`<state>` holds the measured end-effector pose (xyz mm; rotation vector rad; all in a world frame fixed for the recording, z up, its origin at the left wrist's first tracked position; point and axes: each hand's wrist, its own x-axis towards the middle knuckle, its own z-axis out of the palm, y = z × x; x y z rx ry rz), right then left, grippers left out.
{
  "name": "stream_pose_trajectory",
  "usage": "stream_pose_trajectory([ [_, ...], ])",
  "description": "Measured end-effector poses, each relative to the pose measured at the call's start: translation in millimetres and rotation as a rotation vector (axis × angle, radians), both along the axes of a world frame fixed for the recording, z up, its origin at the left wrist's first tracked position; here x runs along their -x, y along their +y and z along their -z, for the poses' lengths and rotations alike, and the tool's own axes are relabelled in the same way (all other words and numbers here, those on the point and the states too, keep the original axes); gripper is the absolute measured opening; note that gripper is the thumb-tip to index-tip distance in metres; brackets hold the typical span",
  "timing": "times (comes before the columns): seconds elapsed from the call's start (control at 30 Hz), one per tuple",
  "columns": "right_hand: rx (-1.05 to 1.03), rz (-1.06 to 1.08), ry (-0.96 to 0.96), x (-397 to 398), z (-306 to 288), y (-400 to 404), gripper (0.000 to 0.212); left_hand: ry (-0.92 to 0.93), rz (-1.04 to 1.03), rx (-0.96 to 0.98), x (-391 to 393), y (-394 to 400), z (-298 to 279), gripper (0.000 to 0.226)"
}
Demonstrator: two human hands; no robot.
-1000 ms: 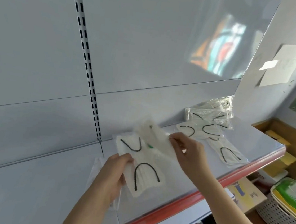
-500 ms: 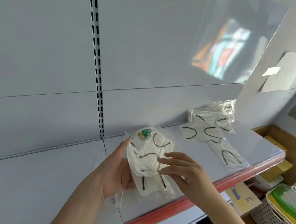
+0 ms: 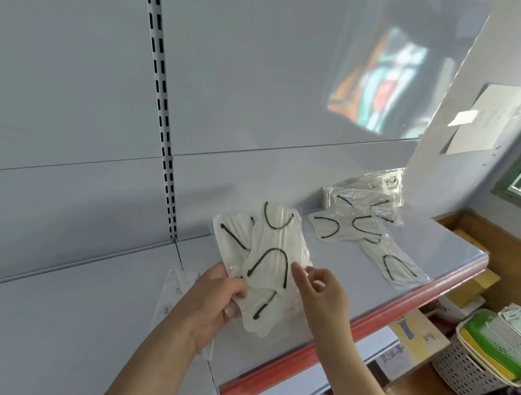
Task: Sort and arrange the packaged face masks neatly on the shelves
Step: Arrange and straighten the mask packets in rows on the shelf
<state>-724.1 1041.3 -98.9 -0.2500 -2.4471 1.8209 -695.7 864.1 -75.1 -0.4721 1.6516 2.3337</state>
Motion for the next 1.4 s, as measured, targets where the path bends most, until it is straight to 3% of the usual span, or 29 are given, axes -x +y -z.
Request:
stream_pose_trajectory([
  [0.07, 0.197, 0.035, -0.183, 3, -8, -10, 0.059, 0.050, 0.049, 0.047, -4, 1, -1, 0.042],
  [0.13, 0.347, 0.022, -0.247, 8, -11, -13, 0.068, 0.102, 0.090, 0.113, -8, -1, -4, 0.046],
  [0.23, 0.448, -0.044, -0.161, 16, -16, -10, 0.050, 0.132, 0.132, 0.135, -11, -11, -6, 0.043],
  [0.33, 0.302, -0.112, 0.000, 20, -24, -5, 0.018, 0.149, 0.164, 0.053, -13, -18, -9, 0.036],
  [0.47, 0.228, -0.301, 0.074, 19, -31, -14, 0.013, 0.186, 0.101, 0.159, -11, -8, -23, 0.037],
  [0.63, 0.262, -0.258, 0.138, 12, -37, -27, 0.027, 0.162, 0.107, 0.199, -2, 6, -14, 0.031],
  [0.7, 0.134, -0.328, 0.155, 16, -43, -20, 0.053, 0.145, 0.090, 0.189, 2, 12, -9, 0.028],
  [0.8, -0.375, -0.189, 0.177, 49, -38, 28, 0.082, 0.096, 0.021, 0.185, 15, 19, -6, 0.024],
  [0.9, -0.792, 0.135, -0.035, 94, -25, 107, 0.083, 0.075, 0.001, 0.216, 32, 29, -15, 0.022],
  [0.97, -0.917, 0.256, -0.241, 116, -18, 150, 0.082, 0.071, -0.013, 0.194, 44, 42, -24, 0.020],
  [1.03, -0.984, 0.245, -0.353, 136, -16, 176, 0.073, 0.055, -0.018, 0.158, 58, 60, -32, 0.019],
  [1.13, -0.892, 0.086, -0.421, 160, -13, 191, 0.044, 0.009, -0.075, 0.112, 86, 91, -33, 0.019],
  [1.2, -0.742, -0.030, -0.384, 168, -13, 196, 0.040, -0.035, -0.124, 0.130, 103, 112, -30, 0.020],
  [1.27, -0.495, -0.065, -0.213, 169, -17, 205, 0.037, -0.066, -0.151, 0.173, 117, 130, -27, 0.017],
  [1.33, -0.217, 0.041, -0.019, 162, -26, 213, 0.025, -0.093, -0.149, 0.170, 129, 148, -27, 0.017],
  [1.4, 0.135, 0.046, 0.049, 155, -38, 210, 0.021, -0.084, -0.128, 0.113, 140, 167, -31, 0.018],
])
